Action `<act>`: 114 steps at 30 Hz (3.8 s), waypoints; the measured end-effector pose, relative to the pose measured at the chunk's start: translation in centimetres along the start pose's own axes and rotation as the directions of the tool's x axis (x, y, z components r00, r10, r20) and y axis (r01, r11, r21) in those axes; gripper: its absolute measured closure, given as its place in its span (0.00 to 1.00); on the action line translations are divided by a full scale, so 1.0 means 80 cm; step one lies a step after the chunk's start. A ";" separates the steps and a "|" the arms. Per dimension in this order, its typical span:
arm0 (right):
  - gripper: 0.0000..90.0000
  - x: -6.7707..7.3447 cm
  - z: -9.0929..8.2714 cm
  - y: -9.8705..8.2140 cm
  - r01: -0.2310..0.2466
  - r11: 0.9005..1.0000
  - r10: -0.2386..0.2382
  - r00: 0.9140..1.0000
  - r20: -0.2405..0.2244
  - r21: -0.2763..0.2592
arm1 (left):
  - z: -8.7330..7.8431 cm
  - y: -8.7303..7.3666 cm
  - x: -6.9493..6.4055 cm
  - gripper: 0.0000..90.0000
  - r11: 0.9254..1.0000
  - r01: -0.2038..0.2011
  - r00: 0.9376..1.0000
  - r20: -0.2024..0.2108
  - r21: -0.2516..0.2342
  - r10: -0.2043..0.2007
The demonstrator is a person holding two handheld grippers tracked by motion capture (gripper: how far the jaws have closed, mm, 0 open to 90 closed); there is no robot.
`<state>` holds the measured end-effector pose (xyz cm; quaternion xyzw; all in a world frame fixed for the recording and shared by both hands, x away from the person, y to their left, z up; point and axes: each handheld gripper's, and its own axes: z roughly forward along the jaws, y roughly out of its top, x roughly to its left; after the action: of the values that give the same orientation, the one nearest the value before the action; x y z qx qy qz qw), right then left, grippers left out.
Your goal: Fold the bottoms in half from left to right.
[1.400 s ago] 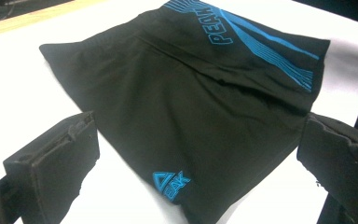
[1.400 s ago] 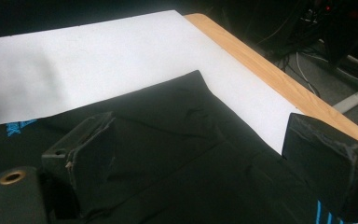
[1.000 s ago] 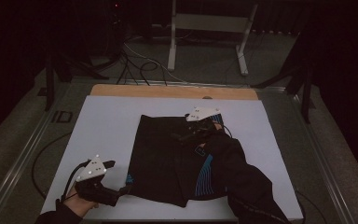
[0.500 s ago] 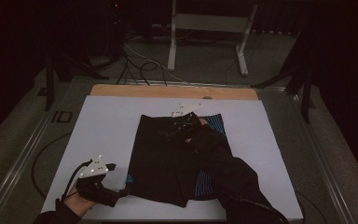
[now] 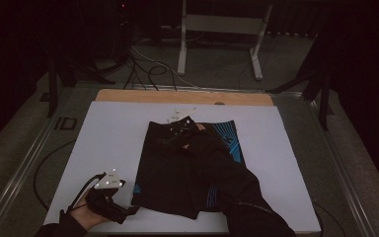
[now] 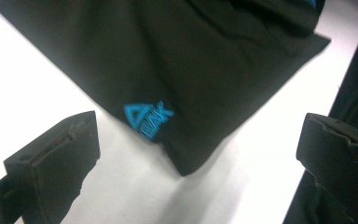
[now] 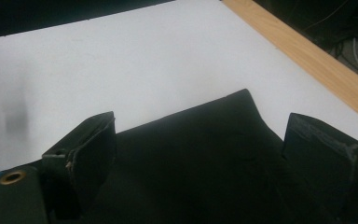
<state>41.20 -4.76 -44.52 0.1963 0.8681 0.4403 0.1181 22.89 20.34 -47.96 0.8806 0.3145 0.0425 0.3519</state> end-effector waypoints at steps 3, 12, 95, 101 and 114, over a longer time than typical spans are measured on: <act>0.11 0.000 0.005 0.000 0.002 1.000 -0.002 1.000 -0.002 0.008 | 0.005 -0.002 0.000 0.02 1.000 -0.003 1.000 -0.005 0.021 0.003; 0.11 -0.002 0.027 0.000 -0.006 0.999 0.006 1.000 -0.016 0.032 | 0.025 -0.007 0.001 0.10 0.995 -0.023 1.000 0.004 0.097 0.022; 0.62 0.004 0.169 0.006 -0.144 0.967 0.069 0.942 0.328 0.211 | 0.023 0.010 -0.005 0.96 0.999 0.035 0.999 -0.029 0.030 -0.034; 0.73 0.005 0.167 0.005 -0.156 0.964 0.082 0.946 0.313 0.217 | 0.023 0.010 -0.007 0.96 0.999 0.032 0.999 -0.029 0.036 -0.031; 0.94 0.001 0.163 0.004 -0.196 0.957 0.130 0.949 0.288 0.212 | 0.022 0.011 -0.008 0.96 0.999 0.033 0.999 -0.026 0.032 -0.032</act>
<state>46.10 4.83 -51.89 0.3389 0.8709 0.3102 0.1746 23.40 18.43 -48.62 0.8804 0.3337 0.0428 0.3343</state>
